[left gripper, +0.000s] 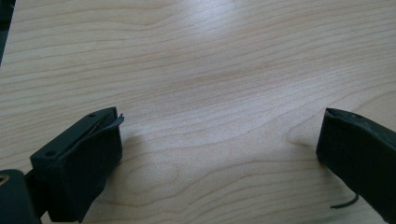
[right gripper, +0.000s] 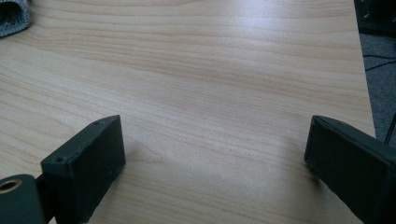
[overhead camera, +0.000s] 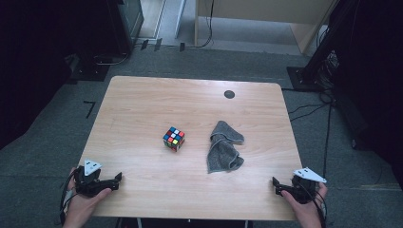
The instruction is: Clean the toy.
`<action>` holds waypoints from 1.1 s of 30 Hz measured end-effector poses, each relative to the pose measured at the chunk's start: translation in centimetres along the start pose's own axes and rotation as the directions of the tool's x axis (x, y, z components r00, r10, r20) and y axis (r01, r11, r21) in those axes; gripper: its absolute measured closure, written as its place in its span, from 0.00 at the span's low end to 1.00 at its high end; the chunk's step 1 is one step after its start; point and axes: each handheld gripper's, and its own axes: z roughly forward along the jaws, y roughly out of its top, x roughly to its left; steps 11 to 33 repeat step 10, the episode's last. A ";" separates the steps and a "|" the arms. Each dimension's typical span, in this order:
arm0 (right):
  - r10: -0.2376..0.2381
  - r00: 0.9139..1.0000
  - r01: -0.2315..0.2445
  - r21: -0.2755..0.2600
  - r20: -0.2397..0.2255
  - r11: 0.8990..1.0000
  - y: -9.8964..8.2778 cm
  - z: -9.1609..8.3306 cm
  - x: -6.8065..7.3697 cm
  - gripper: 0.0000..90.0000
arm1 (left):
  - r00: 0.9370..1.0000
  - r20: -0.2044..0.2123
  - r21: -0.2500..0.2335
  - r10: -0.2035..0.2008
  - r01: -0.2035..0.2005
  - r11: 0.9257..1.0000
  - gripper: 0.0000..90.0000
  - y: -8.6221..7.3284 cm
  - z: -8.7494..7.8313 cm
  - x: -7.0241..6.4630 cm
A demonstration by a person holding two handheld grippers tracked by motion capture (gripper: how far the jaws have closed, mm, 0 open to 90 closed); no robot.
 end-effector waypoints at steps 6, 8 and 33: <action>-0.006 1.000 0.006 0.007 -0.004 1.000 0.0 0.1 0.1 0.02 | 1.000 0.000 0.000 -0.001 0.001 1.000 0.00 0.0 0.0 0.0; -0.005 1.000 0.005 0.008 -0.003 1.000 0.0 0.0 0.1 0.02 | 1.000 -0.003 0.001 -0.003 0.003 1.000 0.00 0.0 0.0 0.0; -0.003 1.000 0.003 0.008 -0.002 1.000 0.0 0.0 0.2 0.02 | 1.000 -0.004 0.001 -0.003 0.003 1.000 0.00 0.0 0.0 0.0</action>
